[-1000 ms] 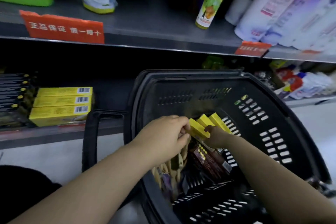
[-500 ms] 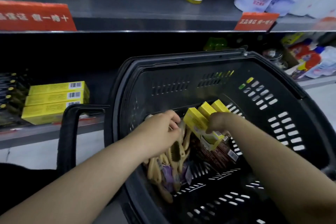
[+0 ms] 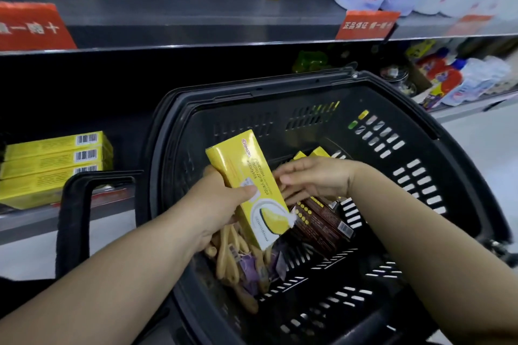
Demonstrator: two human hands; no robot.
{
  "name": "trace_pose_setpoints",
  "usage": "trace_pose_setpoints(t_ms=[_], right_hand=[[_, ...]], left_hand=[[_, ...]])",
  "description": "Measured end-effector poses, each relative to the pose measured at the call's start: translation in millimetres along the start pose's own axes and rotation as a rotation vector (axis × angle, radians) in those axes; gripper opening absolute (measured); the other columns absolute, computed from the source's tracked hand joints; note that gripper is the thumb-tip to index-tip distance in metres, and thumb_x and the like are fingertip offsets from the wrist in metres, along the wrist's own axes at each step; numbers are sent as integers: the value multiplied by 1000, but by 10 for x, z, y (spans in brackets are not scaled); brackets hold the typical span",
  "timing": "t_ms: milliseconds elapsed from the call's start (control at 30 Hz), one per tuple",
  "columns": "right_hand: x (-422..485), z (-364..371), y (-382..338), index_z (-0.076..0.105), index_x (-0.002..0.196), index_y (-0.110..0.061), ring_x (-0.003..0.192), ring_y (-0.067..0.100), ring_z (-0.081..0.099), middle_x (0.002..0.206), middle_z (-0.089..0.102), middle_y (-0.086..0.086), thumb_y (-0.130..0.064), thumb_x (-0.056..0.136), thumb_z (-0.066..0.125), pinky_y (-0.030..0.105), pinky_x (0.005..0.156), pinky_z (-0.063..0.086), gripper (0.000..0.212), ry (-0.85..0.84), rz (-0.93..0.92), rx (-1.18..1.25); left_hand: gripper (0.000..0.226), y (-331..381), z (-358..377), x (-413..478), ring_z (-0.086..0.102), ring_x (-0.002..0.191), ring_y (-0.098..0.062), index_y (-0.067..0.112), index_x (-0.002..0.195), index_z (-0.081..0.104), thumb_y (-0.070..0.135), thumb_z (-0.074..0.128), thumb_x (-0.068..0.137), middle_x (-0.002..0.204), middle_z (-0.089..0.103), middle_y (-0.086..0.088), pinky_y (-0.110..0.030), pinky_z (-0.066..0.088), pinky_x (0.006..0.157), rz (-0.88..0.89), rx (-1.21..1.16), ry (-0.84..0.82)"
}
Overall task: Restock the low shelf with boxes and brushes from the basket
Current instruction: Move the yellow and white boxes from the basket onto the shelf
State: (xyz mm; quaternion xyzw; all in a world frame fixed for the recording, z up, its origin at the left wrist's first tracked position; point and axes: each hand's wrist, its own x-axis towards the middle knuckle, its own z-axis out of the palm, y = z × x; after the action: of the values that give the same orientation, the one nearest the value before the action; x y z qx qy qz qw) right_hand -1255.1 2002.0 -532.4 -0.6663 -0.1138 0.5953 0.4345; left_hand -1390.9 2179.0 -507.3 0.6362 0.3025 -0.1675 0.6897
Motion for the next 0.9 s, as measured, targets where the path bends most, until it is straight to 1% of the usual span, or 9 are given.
trace_pose_setpoints(t_ms=[33, 100, 167, 333, 433, 533, 700, 800, 900], right_hand=[[61, -103, 76, 60, 114, -12, 98, 17, 64, 110, 64, 6, -22, 92, 55, 28, 83, 54, 25, 176, 5, -41], [161, -392, 279, 59, 117, -10, 107, 22, 58, 116, 60, 7, -22, 93, 56, 34, 93, 48, 27, 604, 107, -470], [201, -614, 503, 47, 129, -3, 117, 29, 50, 130, 51, 13, -19, 91, 55, 35, 94, 43, 42, 807, 314, -859], [304, -631, 808, 24, 142, -3, 124, 35, 43, 142, 34, 17, -34, 92, 53, 37, 93, 40, 66, 724, 466, -878], [380, -578, 873, 16, 145, -2, 132, 39, 31, 148, 20, 21, -30, 96, 48, 44, 104, 34, 65, 728, 510, -1024], [398, -592, 865, 19, 145, -3, 135, 38, 27, 151, 15, 20, -34, 97, 45, 47, 106, 35, 62, 748, 585, -1069], [409, -574, 854, 12, 147, -2, 124, 36, 47, 142, 40, 20, -2, 92, 46, 40, 89, 47, 65, 771, 638, -1085], [374, -528, 711, 33, 138, 6, 116, 32, 54, 132, 50, 20, -7, 95, 43, 35, 87, 46, 46, 715, 616, -1144], [119, -540, 320, 61, 105, 5, 78, 21, 67, 95, 65, 13, -13, 97, 46, 27, 61, 51, 25, 494, 568, -997]], left_hand=[[36, -8, -5, 2, 64, 95, -19, 16, 119, 47, 15, 65, 88, 109, 66, -3, -33, 53, 74, 5, 17, 4], [39, -34, -10, 7, 63, 98, -19, 19, 122, 44, 19, 65, 88, 110, 66, -1, -39, 52, 84, 18, 58, -4], [38, -40, -7, 7, 63, 100, -20, 21, 121, 45, 24, 64, 89, 111, 66, 0, -44, 49, 93, 30, 75, -7], [34, -21, 9, 8, 61, 99, -23, 26, 118, 40, 38, 56, 91, 108, 62, 2, -52, 49, 91, 20, 94, 41], [32, -10, 17, -13, 63, 95, -23, 26, 117, 39, 41, 53, 92, 105, 63, 1, -52, 51, 88, 4, 133, 45], [33, -10, 9, -22, 64, 97, -26, 26, 119, 40, 39, 54, 92, 107, 64, -2, -55, 51, 87, -2, 130, 33], [35, -23, -10, -2, 64, 99, -30, 24, 121, 42, 37, 55, 92, 110, 65, -6, -59, 49, 88, -10, 88, 28], [33, -26, -13, 5, 64, 99, -28, 22, 119, 45, 36, 56, 92, 109, 66, -5, -55, 49, 91, -1, 68, 39], [32, -21, -13, 18, 63, 100, -27, 20, 118, 47, 36, 55, 92, 110, 65, -4, -50, 49, 93, 4, 29, 45]])
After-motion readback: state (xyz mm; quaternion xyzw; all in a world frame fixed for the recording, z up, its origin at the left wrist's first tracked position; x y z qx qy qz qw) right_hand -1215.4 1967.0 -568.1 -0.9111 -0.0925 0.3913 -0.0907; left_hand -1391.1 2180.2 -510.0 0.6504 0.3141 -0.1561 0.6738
